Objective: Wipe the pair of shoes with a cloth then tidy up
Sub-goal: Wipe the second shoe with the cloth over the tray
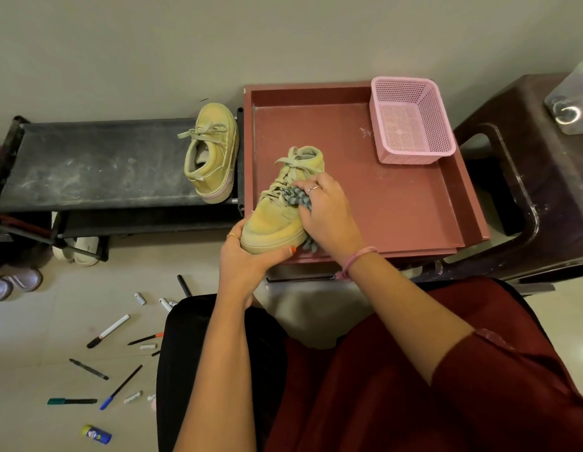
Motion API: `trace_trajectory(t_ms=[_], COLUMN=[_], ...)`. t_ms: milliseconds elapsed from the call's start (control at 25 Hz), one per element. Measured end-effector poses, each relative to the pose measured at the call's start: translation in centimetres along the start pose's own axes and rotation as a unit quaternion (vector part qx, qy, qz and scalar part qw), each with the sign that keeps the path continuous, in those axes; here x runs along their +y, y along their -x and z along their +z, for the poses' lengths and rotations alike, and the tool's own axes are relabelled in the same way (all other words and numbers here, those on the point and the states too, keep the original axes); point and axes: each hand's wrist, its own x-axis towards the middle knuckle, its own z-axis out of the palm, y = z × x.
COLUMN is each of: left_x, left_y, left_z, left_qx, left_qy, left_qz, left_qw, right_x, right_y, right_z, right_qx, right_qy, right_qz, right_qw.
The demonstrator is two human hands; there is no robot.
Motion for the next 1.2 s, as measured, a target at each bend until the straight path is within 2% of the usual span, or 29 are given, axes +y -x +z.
trace_trajectory(t_ms=[120, 280, 440, 480, 600, 680, 800, 960, 1000, 1120, 1200], left_x=[0.0, -0.1, -0.3, -0.3, -0.3, -0.2, -0.1, -0.3, -0.4, -0.5, -0.5], left_y=[0.0, -0.1, -0.3, -0.3, -0.3, -0.5, -0.7, -0.4, -0.5, -0.4, -0.5], left_z=[0.0, -0.2, -0.1, -0.1, -0.1, -0.3, -0.5, 0.0, 0.2, 0.6, 0.7], left_qx=[-0.002, 0.002, -0.001, -0.004, -0.004, -0.003, -0.011, -0.026, -0.027, -0.036, -0.047], left_qy=[0.007, 0.050, 0.076, 0.077, 0.078, 0.093, 0.102, 0.093, 0.087, 0.089, 0.102], left_qz=[0.002, -0.010, -0.017, -0.016, -0.024, -0.033, -0.038, -0.052, -0.053, -0.058, -0.068], left_qw=[1.000, 0.999, 0.997, 0.997, 0.997, 0.995, 0.994, 0.994, 0.994, 0.994, 0.991], right_x=[-0.5, -0.9, 0.4, 1.2, 2.4, 1.3, -0.7, 1.6, 2.7, 3.8, 3.1], right_y=[2.2, 6.3, 7.2, 6.2, 2.3, 2.1, 6.2, 8.0, 6.7, 3.2, 3.7], right_z=[0.3, -0.1, 0.5, 0.6, 0.5, 0.5, 0.5, 0.7, 0.9, 0.0, -0.2], right_qx=[-0.004, -0.043, 0.028, 0.033, 0.040, 0.026, -0.008, 0.048, 0.052, 0.026, 0.035], right_qy=[-0.010, -0.055, 0.006, 0.019, -0.035, -0.049, -0.053, 0.008, 0.017, -0.054, -0.061], right_qz=[0.005, -0.099, -0.201, -0.168, -0.006, -0.014, -0.073, -0.127, -0.098, 0.085, 0.095], right_qw=[1.000, 0.993, 0.979, 0.985, 0.999, 0.998, 0.996, 0.991, 0.994, 0.995, 0.993])
